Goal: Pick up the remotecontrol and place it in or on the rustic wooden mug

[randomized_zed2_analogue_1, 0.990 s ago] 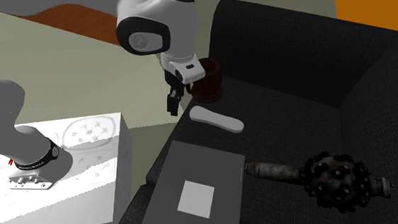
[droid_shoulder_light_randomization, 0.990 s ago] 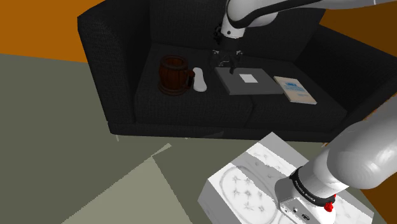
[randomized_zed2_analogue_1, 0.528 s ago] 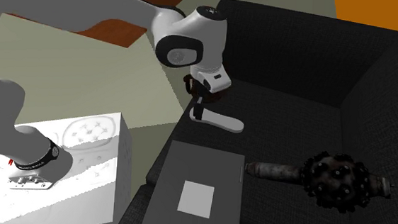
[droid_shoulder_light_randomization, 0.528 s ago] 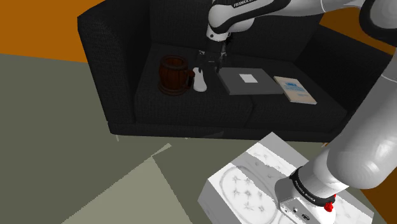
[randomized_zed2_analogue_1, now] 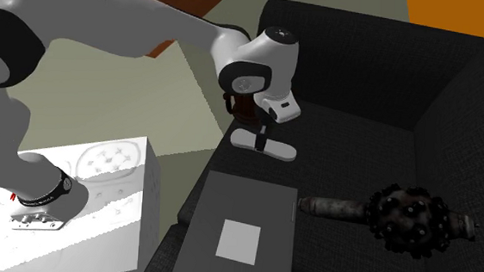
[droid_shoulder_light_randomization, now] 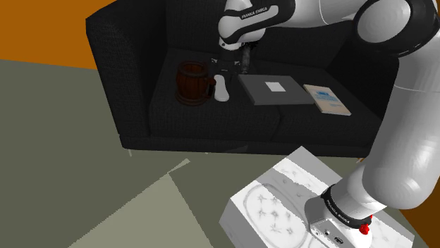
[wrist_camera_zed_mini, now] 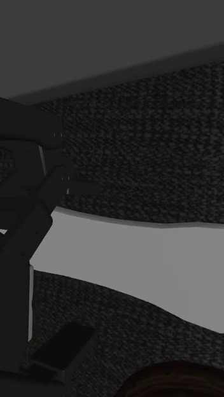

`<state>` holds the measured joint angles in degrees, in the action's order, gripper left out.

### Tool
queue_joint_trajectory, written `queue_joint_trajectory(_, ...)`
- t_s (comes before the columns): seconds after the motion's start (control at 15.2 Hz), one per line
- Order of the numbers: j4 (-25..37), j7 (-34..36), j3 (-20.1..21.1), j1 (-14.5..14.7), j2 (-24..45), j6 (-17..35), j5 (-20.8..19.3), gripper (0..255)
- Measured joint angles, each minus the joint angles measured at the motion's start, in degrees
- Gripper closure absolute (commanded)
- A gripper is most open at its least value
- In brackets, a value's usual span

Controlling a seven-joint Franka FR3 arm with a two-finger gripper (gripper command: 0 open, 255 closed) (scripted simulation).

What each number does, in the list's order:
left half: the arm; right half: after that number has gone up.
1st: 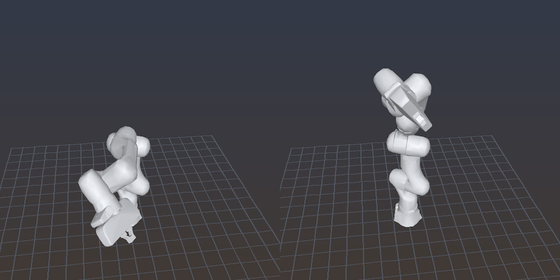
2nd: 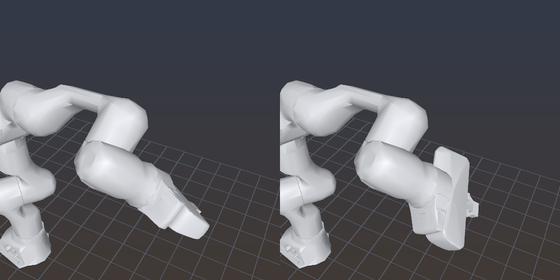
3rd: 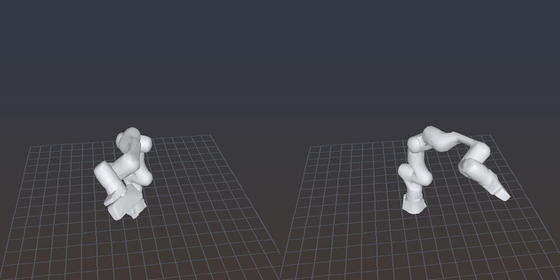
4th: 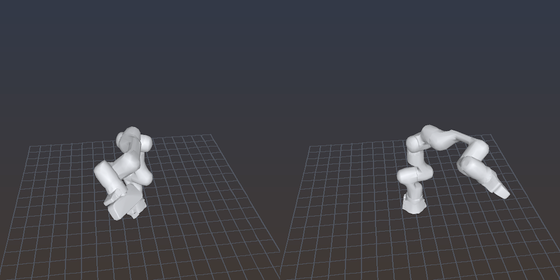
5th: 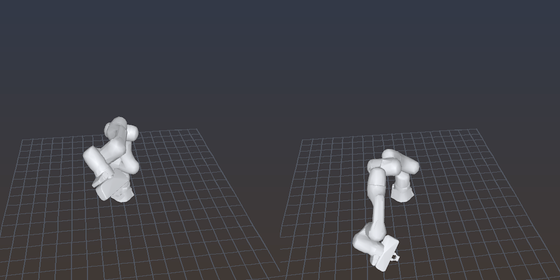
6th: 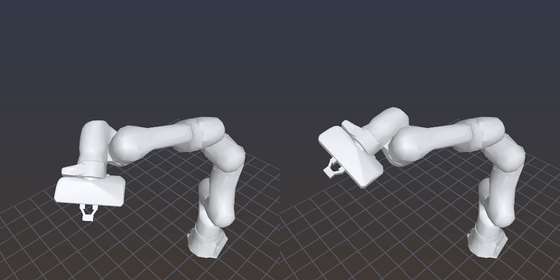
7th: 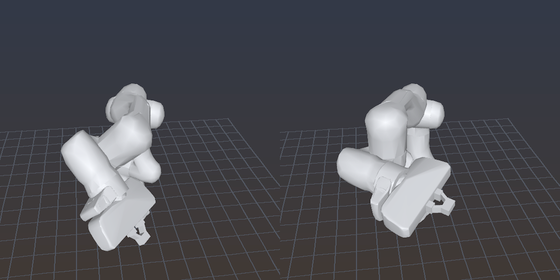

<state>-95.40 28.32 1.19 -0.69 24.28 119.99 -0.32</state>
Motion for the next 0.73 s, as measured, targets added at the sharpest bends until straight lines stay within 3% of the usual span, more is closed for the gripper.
queue_joint_trajectory(0.73, -1.2, 0.1, 0.0, 0.0, 2.1, 3.3, 0.0, 0)
